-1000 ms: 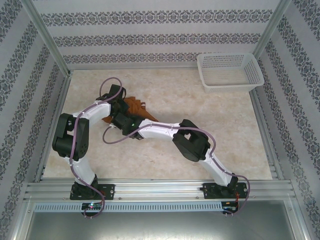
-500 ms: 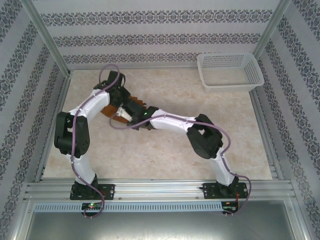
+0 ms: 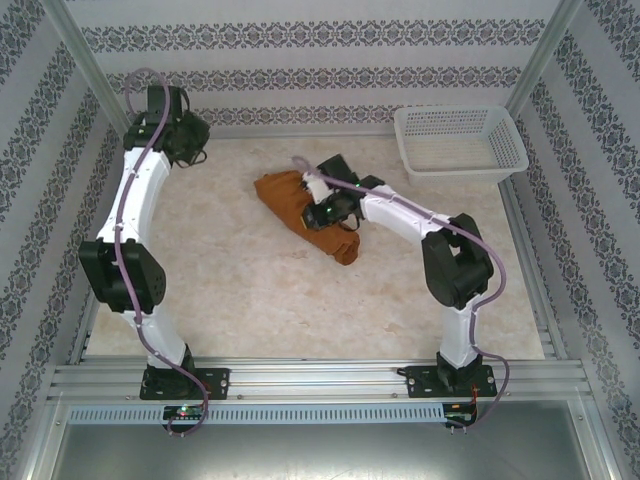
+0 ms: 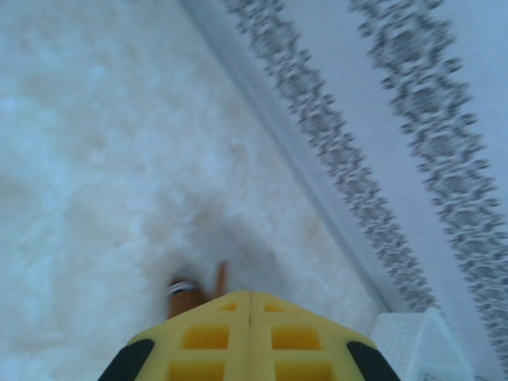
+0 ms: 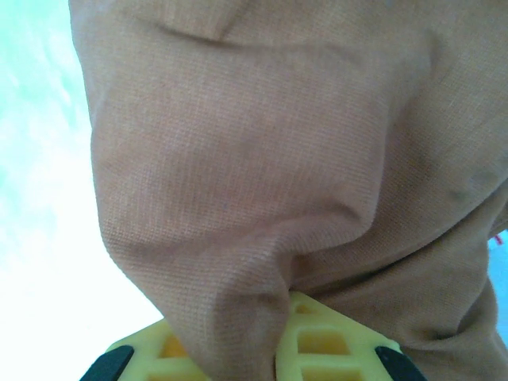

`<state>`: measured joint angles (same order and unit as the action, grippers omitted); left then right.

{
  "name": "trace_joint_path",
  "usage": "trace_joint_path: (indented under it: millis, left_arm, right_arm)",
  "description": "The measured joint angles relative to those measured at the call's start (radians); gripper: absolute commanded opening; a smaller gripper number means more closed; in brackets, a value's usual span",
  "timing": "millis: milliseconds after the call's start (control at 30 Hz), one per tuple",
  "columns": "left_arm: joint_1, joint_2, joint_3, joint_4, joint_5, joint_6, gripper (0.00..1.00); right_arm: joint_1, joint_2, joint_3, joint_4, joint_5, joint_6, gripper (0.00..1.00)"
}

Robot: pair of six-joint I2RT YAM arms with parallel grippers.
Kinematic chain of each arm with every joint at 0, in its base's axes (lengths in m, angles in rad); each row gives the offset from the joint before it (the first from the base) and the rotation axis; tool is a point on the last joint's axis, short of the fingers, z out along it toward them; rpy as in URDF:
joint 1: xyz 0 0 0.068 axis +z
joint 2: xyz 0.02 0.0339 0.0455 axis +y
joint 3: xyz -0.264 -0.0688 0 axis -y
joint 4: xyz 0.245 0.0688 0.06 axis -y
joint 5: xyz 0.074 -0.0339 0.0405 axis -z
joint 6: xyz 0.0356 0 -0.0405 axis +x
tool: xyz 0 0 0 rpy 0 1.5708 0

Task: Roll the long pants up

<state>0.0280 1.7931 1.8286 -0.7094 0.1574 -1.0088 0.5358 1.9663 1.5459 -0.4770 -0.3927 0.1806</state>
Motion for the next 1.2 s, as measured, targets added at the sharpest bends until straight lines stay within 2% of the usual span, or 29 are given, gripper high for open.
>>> trace_joint_path:
  millis: [200, 433, 700, 833, 1033, 1200]
  left_arm:
    - [0.026, -0.094, -0.232, -0.001, 0.008, 0.0, 0.0]
    - [0.032, -0.152, -0.327, 0.007, 0.017, 0.003, 0.0]
    - [0.032, -0.155, -0.348, 0.012, 0.027, 0.01, 0.0]
    - [0.032, -0.155, -0.348, 0.013, 0.027, 0.018, 0.0]
    - [0.033, -0.155, -0.348, 0.013, 0.033, 0.034, 0.0]
    - [0.033, -0.154, -0.352, 0.014, 0.044, 0.041, 0.0]
  right_arm:
    - [-0.151, 0.008, 0.03, 0.092, -0.167, 0.225, 0.0]
    - [-0.256, 0.027, 0.02, 0.294, -0.261, 0.491, 0.0]
    - [-0.327, 0.027, 0.037, 0.438, -0.294, 0.686, 0.0]
    - [-0.375, 0.042, 0.118, 0.457, -0.297, 0.752, 0.0]
    - [-0.476, 0.052, 0.277, 0.465, -0.277, 0.79, 0.0]
    - [-0.55, 0.0, 0.305, 0.402, -0.194, 0.766, 0.0]
